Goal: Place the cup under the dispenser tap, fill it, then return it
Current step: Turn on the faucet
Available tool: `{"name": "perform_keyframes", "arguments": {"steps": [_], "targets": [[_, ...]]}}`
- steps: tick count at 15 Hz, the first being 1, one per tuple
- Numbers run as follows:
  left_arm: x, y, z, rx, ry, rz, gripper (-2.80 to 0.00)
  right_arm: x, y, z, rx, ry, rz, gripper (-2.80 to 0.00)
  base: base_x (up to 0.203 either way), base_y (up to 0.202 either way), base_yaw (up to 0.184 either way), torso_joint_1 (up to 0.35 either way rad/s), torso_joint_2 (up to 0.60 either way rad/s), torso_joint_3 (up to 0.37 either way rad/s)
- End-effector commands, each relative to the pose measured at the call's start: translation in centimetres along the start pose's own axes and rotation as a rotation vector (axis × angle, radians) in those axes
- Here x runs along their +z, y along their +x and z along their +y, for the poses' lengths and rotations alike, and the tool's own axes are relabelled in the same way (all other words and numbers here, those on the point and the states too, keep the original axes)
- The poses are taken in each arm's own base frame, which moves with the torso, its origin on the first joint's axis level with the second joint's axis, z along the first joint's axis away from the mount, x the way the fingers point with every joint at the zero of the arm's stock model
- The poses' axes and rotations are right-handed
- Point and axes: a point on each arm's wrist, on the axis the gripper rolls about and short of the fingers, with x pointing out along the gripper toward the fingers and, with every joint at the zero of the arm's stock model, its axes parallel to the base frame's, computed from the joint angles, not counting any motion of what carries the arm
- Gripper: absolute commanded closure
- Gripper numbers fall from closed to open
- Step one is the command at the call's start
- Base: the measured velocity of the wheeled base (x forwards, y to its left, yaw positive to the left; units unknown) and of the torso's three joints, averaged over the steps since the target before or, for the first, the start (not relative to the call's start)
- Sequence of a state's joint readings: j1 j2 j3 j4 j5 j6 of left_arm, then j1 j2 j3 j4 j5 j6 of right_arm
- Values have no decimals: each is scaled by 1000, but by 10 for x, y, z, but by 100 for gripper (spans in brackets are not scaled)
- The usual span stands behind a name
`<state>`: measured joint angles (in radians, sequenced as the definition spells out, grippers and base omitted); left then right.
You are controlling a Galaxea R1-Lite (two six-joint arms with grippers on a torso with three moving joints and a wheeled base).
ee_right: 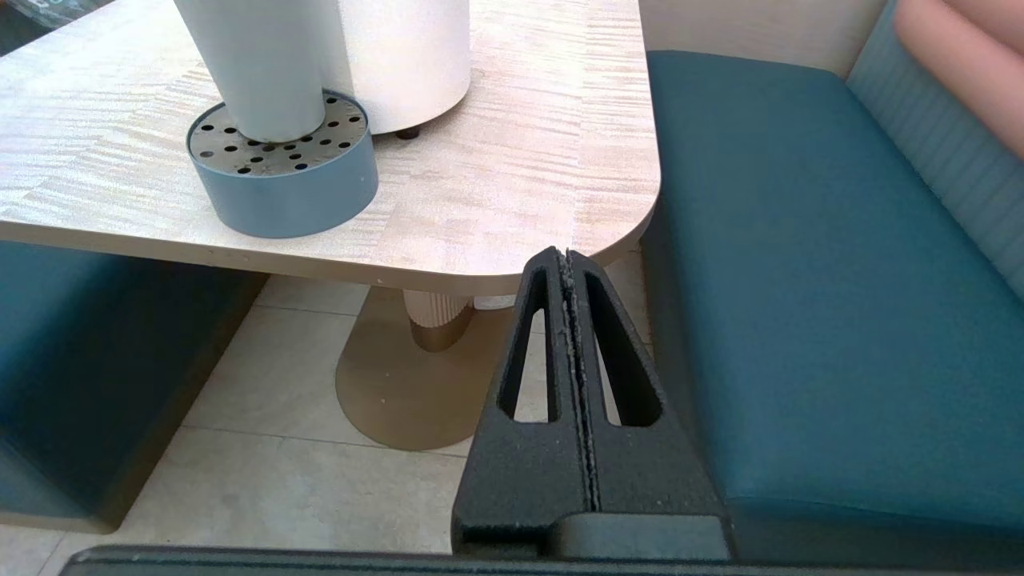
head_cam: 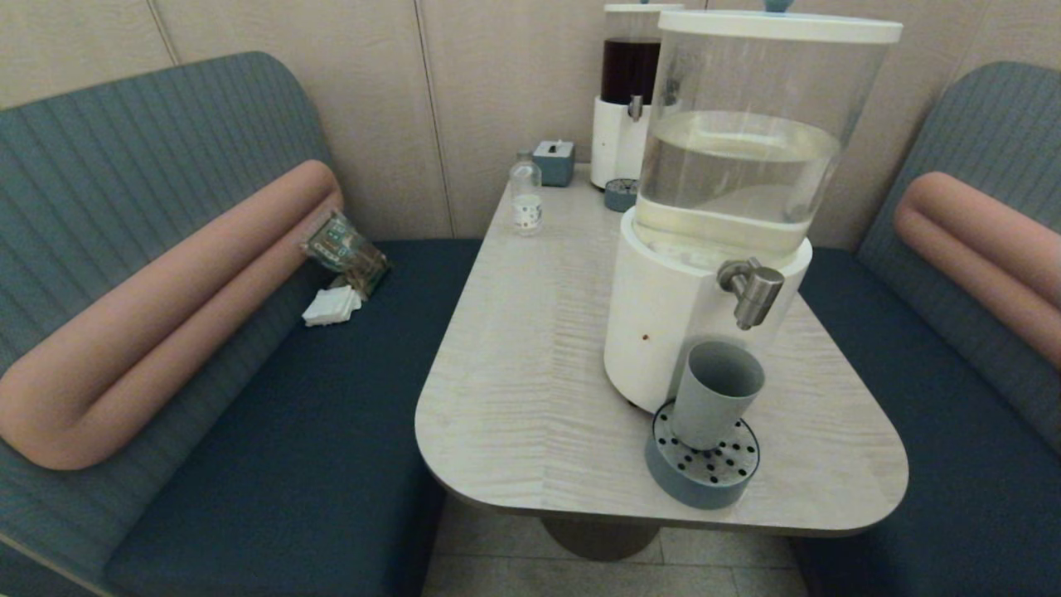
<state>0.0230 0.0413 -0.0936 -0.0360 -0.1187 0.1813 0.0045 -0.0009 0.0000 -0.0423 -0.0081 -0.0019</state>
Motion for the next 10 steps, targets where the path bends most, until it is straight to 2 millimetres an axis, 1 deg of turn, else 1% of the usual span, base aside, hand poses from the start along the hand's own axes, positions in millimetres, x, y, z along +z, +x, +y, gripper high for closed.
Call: {"name": "perform_keyframes", "arguments": {"steps": [1,4,10], "targets": [[-29,2,-3,66,7,91,0,-4,1,0,1,0,13,0,0,0,0,0,0,0],[-35,1,-5,54,-29,164,0,-4,1,0,1,0,13,0,0,0,0,0,0,0],[-34,1,-4,67,-54,145,0,-4,1,0,-4,-43,14,0,0,0,0,0,0,0]]}}
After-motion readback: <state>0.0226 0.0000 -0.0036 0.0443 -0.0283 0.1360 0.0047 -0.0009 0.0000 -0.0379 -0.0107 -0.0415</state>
